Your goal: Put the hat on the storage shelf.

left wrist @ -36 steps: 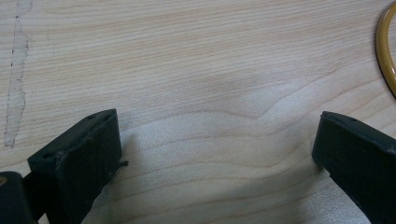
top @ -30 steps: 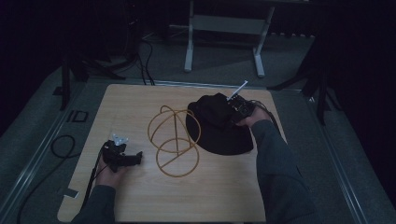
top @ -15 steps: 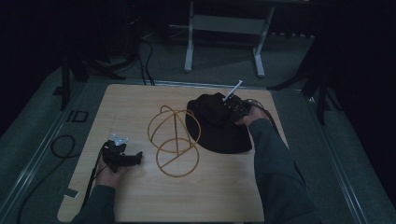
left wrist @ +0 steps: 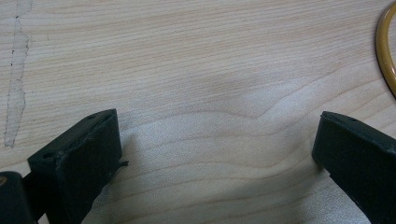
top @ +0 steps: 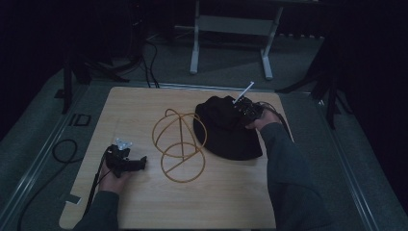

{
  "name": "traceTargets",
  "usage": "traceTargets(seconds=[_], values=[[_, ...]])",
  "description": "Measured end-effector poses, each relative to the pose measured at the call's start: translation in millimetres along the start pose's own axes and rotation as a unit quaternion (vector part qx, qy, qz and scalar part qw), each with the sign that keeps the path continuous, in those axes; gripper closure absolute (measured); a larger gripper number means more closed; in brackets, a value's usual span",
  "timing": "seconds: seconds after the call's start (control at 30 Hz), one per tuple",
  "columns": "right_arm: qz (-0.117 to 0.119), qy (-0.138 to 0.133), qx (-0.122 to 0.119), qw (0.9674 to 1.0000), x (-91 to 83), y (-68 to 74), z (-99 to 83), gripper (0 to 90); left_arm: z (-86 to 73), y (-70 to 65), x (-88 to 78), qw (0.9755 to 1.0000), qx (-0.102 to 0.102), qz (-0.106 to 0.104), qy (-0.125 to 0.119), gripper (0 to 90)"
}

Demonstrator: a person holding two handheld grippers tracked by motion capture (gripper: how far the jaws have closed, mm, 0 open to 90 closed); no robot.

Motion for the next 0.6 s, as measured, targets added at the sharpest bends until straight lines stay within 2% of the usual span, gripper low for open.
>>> traceTargets(seconds=[0.37, 0.6], values=[[-0.003, -0.007, -0.008, 0.9999, -13.3, 2.9, -5.9, 86.8, 0.0, 0.0, 0.0, 1.0, 0.0, 0.0, 0.0, 1.6], [-0.008, -0.021, -0.011, 0.9997, -22.3, 3.0, -7.9, 86.9, 0.0, 0.1, 0.0, 1.0, 0.0, 0.0, 0.0, 1.6]])
Point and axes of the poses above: each handheld gripper's, and its own axes: x roughly forward along the jaws, z roughly out of its top, y roughly to its left, the point moved 6 cm from there along x, roughly forward along the jaws, and after that the axes turned 7 degrees about -x, right-handed, at the moved point
